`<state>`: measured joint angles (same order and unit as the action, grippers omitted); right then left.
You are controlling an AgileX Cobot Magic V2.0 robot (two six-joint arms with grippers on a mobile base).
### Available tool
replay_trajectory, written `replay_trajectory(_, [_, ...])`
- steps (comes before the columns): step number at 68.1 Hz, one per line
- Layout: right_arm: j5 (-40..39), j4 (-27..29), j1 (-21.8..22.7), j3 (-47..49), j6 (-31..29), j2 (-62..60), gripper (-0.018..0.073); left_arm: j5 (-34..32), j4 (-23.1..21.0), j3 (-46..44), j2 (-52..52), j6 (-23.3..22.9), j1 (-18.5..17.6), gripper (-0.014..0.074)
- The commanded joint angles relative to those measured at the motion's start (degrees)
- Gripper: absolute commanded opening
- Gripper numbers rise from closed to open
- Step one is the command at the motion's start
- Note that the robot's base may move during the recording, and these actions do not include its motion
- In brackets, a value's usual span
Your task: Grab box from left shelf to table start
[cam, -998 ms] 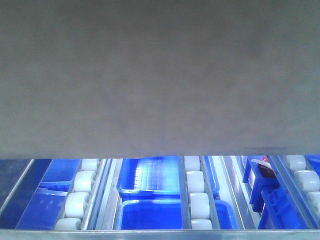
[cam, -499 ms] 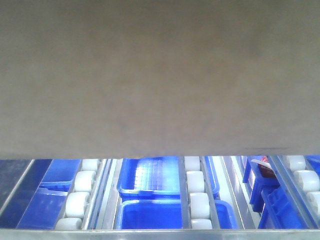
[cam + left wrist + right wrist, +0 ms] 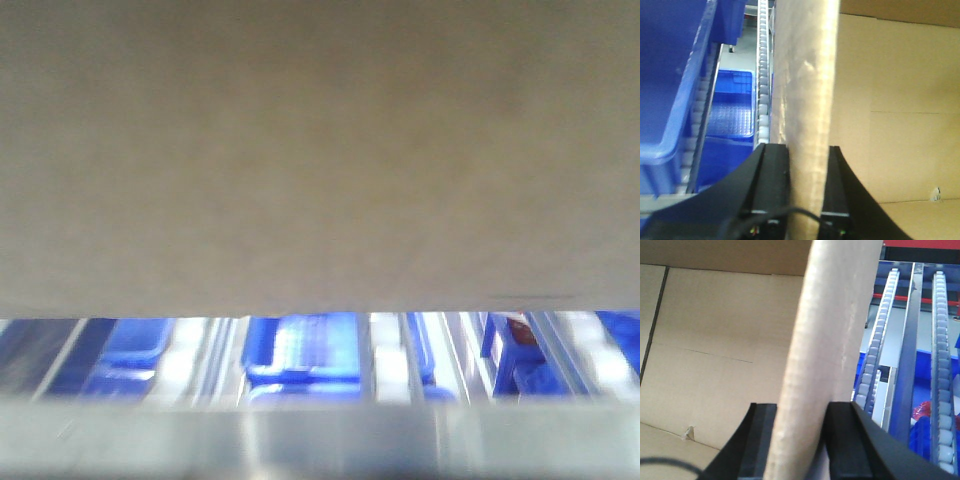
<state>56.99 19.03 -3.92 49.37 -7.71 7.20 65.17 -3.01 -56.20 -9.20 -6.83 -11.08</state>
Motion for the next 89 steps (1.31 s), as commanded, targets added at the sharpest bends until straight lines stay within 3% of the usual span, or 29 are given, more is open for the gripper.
replay_trajectory(1, [-3.9,-1.2,0.0,1.7,-0.9,0.7,0.0059,-5.5,1.1,-1.7,-0.7,-1.4,-0.3,-0.0094])
replay_trajectory(89, [-3.5,-1.2,0.0,1.7,-0.9,0.8,0.0059,-5.5,1.3,-1.7,-0.9,-1.4,-0.3,-0.0099])
